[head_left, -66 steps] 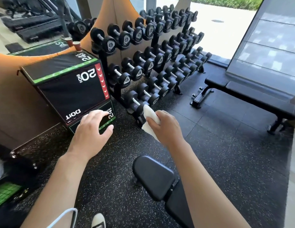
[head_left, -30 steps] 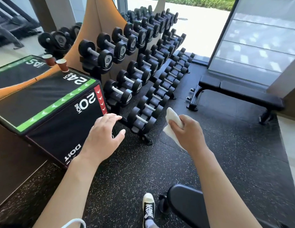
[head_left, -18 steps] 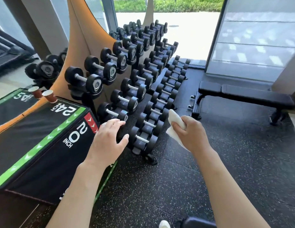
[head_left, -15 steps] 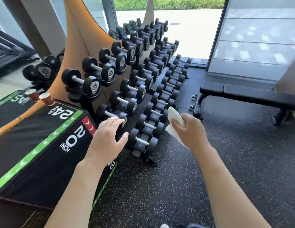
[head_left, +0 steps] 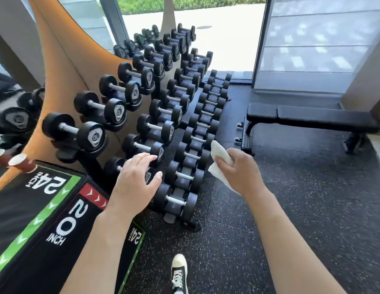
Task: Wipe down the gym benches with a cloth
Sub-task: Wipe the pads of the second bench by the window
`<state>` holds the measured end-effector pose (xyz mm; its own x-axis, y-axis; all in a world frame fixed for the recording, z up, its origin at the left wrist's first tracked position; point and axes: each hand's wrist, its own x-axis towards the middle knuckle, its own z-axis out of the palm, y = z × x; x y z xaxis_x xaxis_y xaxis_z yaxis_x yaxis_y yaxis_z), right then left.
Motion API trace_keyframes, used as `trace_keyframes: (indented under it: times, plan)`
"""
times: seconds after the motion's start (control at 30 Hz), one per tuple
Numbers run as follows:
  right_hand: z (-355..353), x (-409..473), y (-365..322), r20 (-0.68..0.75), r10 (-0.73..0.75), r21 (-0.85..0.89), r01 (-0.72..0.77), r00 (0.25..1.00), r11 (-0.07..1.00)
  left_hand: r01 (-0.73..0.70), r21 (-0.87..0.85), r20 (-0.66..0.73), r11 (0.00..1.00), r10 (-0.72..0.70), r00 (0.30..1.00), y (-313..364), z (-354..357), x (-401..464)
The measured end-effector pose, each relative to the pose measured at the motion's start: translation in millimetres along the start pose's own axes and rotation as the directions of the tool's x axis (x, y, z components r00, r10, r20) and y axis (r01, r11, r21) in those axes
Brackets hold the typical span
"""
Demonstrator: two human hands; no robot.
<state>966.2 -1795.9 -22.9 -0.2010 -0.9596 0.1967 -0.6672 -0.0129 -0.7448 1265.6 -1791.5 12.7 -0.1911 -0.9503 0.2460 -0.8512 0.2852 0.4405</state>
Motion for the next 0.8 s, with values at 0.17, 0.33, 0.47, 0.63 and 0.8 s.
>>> trace_keyframes:
  times: [0.17,0.33,0.47,0.63,0.8]
  plan:
    - [4,47,2,-0.047,0.021,-0.060,-0.024,0.999,0.998,-0.047,-0.063,-0.004,0.997,0.047,0.999,-21,18,63]
    - [6,100,-8,-0.101,0.047,-0.120,-0.059,0.994,0.991,-0.105,-0.110,0.033,0.988,0.109,0.993,-37,28,142]
    - [5,133,-12,-0.167,0.077,-0.145,-0.101,0.983,0.984,-0.164,-0.166,0.055,0.972,0.176,0.983,-41,38,199]
    - [-4,159,-3,-0.233,0.127,-0.166,-0.168,0.964,0.972,-0.197,-0.222,0.095,0.955,0.222,0.970,-31,59,259]
    - [-28,186,27,-0.291,0.162,-0.175,-0.219,0.943,0.960,-0.214,-0.263,0.150,0.941,0.259,0.954,-4,91,302]
